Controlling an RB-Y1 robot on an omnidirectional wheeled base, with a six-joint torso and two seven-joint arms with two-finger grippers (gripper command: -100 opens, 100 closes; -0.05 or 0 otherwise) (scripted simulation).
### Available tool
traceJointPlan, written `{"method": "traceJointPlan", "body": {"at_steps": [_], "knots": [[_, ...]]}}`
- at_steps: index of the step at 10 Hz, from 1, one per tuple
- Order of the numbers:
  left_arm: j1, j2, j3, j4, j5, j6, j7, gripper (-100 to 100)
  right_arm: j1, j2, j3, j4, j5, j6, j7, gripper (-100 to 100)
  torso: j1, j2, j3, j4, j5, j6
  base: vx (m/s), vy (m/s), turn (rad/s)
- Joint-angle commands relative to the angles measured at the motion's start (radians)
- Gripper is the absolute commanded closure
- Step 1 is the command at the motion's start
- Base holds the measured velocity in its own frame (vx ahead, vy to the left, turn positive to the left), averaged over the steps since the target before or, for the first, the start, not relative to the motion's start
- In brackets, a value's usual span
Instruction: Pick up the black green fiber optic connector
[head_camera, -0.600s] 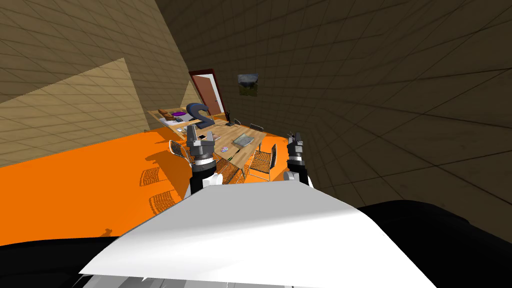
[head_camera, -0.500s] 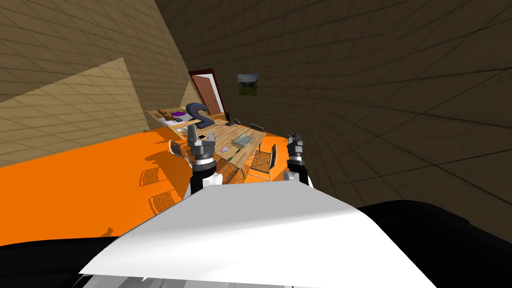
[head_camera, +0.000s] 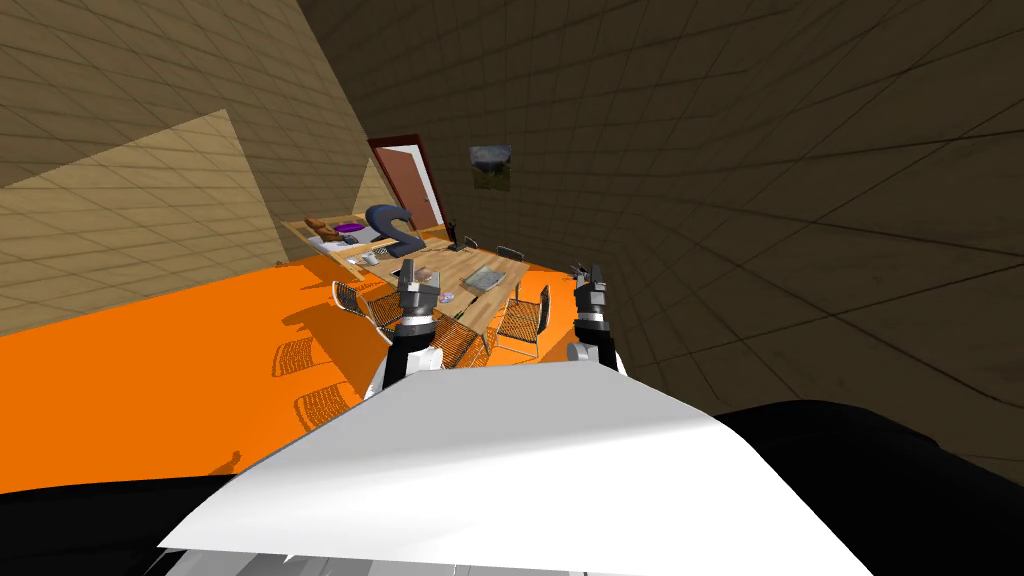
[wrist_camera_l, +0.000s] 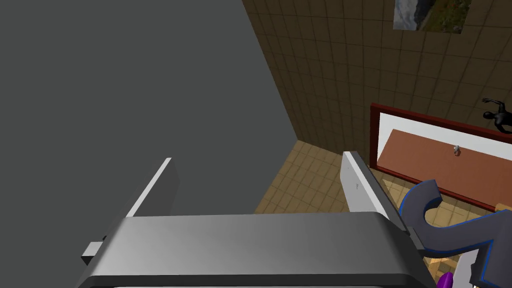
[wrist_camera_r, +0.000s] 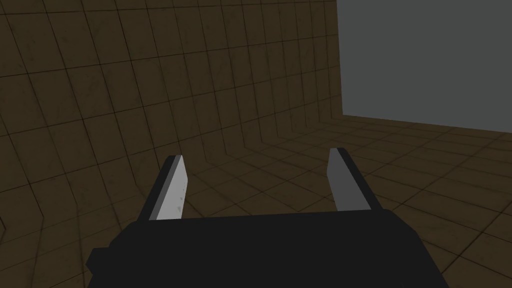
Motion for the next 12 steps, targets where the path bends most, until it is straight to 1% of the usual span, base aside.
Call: {"method": "traceJointPlan", "body": {"at_steps": [1, 3, 4, 5, 6, 7, 8, 9, 10, 11, 12], "knots": [[-0.01, 0.024, 0.015, 0.013, 0.017, 0.031, 0.019, -100, 0.0, 0.0, 0.0, 0.0, 0.0, 0.0, 0.0, 0, 0.0, 0.0, 0.0, 0.0, 0.0, 0.0, -0.043, 0.001, -0.023], [-0.039, 0.072, 0.027, 0.071, 0.055, 0.101, 0.056, -100, 0.0, 0.0, 0.0, 0.0, 0.0, 0.0, 0.0, 0, 0.0, -0.002, -0.001, 0.0, 0.0, 0.0, -0.043, 0.0, -0.08], [-0.039, 0.072, 0.027, 0.071, 0.055, 0.104, 0.056, -100, 0.0, 0.0, 0.0, 0.0, 0.0, 0.0, 0.0, 0, 0.0, -0.001, -0.001, 0.0, 0.0, 0.0, -0.04, 0.002, -0.028], [-0.054, 0.095, 0.034, 0.103, 0.077, 0.145, 0.078, -100, 0.0, 0.0, 0.0, 0.0, 0.0, 0.0, 0.0, 0, 0.0, -0.002, -0.001, 0.0, 0.0, 0.0, -0.042, -0.005, -0.073], [-0.054, 0.095, 0.034, 0.103, 0.077, 0.145, 0.078, -100, 0.0, 0.0, 0.0, 0.0, 0.0, 0.0, 0.0, 0, -0.001, -0.002, -0.001, 0.0, 0.0, 0.0, -0.034, -0.002, -0.037], [-0.071, 0.119, 0.041, 0.137, 0.1, 0.176, 0.101, -100, 0.0, 0.0, 0.0, 0.0, 0.0, 0.0, 0.0, 0, -0.001, -0.002, -0.001, 0.0, 0.0, 0.0, -0.038, -0.006, -0.061], [-0.071, 0.119, 0.041, 0.137, 0.1, 0.188, 0.101, -100, 0.0, 0.0, 0.0, 0.0, 0.0, 0.0, 0.0, 0, -0.001, -0.002, -0.001, 0.0, 0.0, 0.0, -0.033, 0.0, -0.042], [-0.088, 0.143, 0.049, 0.172, 0.123, 0.223, 0.125, -100, 0.0, 0.0, 0.0, 0.0, 0.0, 0.0, 0.0, 0, -0.001, -0.002, -0.001, 0.0, 0.0, 0.0, -0.041, 0.0, -0.09], [-0.088, 0.143, 0.049, 0.172, 0.123, 0.233, 0.125, -100, 0.0, 0.0, 0.0, 0.0, 0.0, 0.0, 0.0, 0, -0.001, -0.002, -0.001, 0.0, 0.0, 0.0, -0.036, 0.001, -0.049], [-0.105, 0.166, 0.058, 0.209, 0.147, 0.266, 0.15, -100, 0.0, 0.0, 0.0, 0.0, 0.0, 0.0, 0.0, 0, 0.0, -0.002, -0.001, 0.0, 0.0, 0.0, -0.033, 0.005, -0.095], [-0.105, 0.166, 0.058, 0.209, 0.147, 0.281, 0.15, -100, 0.0, 0.0, 0.0, 0.0, 0.0, 0.0, 0.0, 0, 0.0, -0.002, -0.001, 0.0, 0.0, 0.0, -0.029, 0.003, -0.046]]}}
